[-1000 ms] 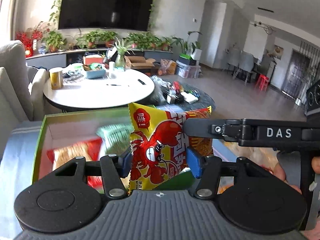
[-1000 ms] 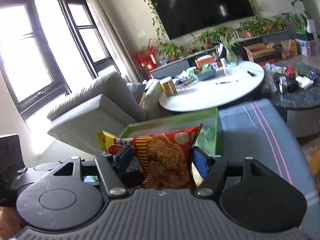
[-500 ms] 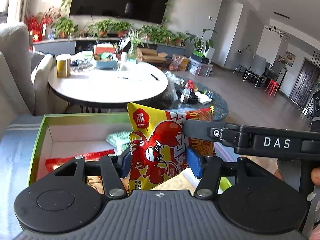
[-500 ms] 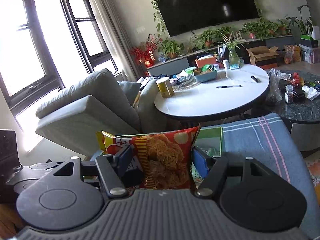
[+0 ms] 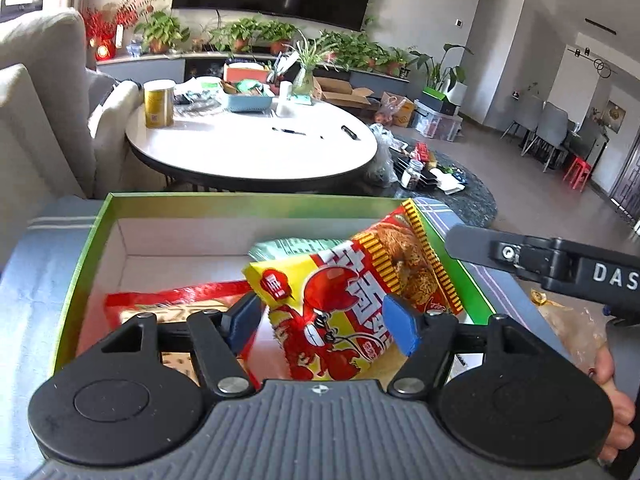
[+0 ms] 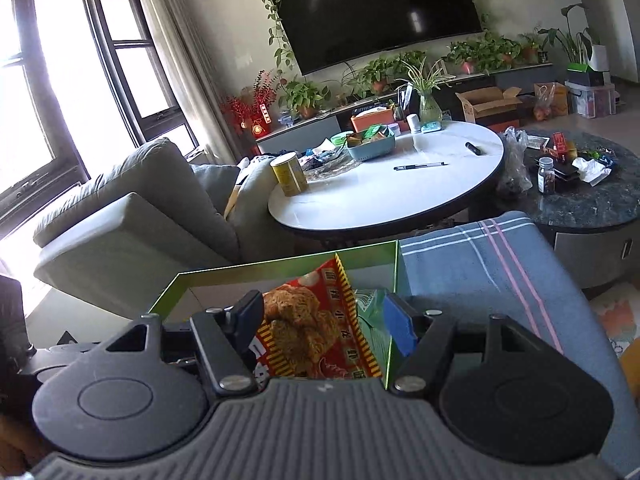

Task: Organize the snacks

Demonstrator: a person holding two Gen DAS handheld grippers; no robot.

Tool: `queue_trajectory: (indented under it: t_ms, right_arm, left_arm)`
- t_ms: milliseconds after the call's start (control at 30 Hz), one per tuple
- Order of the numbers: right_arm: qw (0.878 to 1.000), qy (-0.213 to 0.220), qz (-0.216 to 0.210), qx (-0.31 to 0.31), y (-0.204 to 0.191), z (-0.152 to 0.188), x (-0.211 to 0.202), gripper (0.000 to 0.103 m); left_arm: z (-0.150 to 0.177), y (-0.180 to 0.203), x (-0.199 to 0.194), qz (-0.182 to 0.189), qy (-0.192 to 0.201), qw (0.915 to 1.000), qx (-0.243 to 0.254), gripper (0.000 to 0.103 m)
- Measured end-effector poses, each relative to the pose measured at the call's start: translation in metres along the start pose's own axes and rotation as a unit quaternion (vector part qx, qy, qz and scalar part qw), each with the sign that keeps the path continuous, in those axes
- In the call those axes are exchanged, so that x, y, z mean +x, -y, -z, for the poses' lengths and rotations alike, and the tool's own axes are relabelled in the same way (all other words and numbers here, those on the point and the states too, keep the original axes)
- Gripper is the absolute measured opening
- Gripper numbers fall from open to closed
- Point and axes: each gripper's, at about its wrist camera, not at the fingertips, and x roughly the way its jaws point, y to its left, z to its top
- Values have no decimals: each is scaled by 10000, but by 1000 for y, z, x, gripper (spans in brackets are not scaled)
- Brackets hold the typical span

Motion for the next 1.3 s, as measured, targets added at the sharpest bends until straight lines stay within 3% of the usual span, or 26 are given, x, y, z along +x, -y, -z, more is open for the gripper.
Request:
queue_trajectory:
  t_ms: [367, 567, 733, 900, 1100, 1300]
  right_arm:
    - [9998, 139, -144, -86, -11, -2, -40, 77]
    - [9993, 50, -288, -225, -23, 7, -54, 77]
    - [9982, -75, -454, -397, -39, 19, -61, 77]
    - [9952, -269, -587, -738, -60, 33, -63, 77]
    - [9939, -395, -619, -827, -68, 43, -63, 77]
    - [9940, -481, -590, -783, -71, 50, -68, 77]
  left_arm:
    - [-5, -9, -62, -173, 610, 9980, -22, 71]
    - [10, -35, -104, -545, 696, 9961, -41, 73]
    - [37, -65, -132, -919, 608, 9937, -185, 75]
    - [68, -90, -144, -1234, 279, 9910, -438, 75]
    - [111, -102, -145, -1219, -265, 9909, -499, 75]
    - [129, -109, -142, -1136, -397, 9899, -745, 75]
